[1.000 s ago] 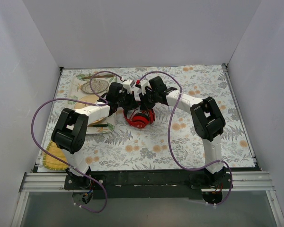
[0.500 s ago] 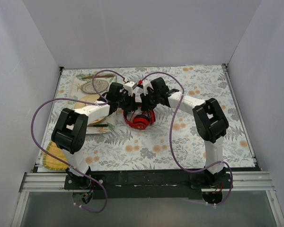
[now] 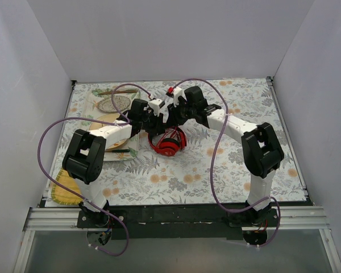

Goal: Wrap the headphones

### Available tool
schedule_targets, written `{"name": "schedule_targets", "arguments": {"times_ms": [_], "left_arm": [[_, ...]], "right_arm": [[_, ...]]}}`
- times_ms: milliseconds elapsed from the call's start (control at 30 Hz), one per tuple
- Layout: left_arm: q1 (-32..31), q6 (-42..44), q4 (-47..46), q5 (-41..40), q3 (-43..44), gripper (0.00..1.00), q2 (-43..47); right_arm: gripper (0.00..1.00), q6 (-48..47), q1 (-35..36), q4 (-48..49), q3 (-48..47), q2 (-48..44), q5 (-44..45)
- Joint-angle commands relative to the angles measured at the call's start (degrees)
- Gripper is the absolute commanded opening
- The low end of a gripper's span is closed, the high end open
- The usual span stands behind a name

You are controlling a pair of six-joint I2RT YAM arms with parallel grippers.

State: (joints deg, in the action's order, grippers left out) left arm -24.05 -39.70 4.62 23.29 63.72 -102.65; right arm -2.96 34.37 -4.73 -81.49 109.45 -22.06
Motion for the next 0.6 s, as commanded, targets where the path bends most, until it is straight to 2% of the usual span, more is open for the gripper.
{"name": "schedule_targets", "arguments": {"times_ms": [0,67,167,300,367,400,500,533,567], "left_arm": [[0.3,1.0,0.6,1.4,1.4,0.25,1.8],[0.3,1.1,0.6,1.3,1.8,0.30,2.1],[0.3,0.7,0.3,-2.3,2.1,0.31,2.4],[0.5,0.1,-1.0,-13.0,2.5,0.51,3.2],[1.0,0.2,-1.2,-17.0,2.5,0.58,4.2],[1.4,0.2,-1.5,-17.7,2.1,0.67,4.7],[2.6,1.0,-2.1,-18.7,1.2,0.82,8.1],[3.0,1.4,-2.4,-19.1,0.1,0.93,9.2],[3.9,2.2,-2.9,-19.4,-0.5,0.98,10.5]], "right_arm": [[0.36,-0.3,0.0,1.3,-0.7,-3.7,2.7],[0.36,-0.6,-0.1,1.3,0.2,-4.5,4.9],[0.36,-0.4,-0.6,2.7,3.0,-6.9,7.0],[0.36,0.9,-1.8,5.9,8.1,-11.9,12.3],[0.37,2.5,-3.1,7.4,12.5,-14.1,17.0],[0.37,2.5,-3.7,9.4,14.2,-16.6,18.6],[0.37,6.7,-7.2,13.7,22.5,-22.6,23.7],[0.38,7.7,-8.3,16.5,24.4,-24.1,25.0],[0.40,8.8,-10.8,17.6,26.3,-25.4,25.6]]}}
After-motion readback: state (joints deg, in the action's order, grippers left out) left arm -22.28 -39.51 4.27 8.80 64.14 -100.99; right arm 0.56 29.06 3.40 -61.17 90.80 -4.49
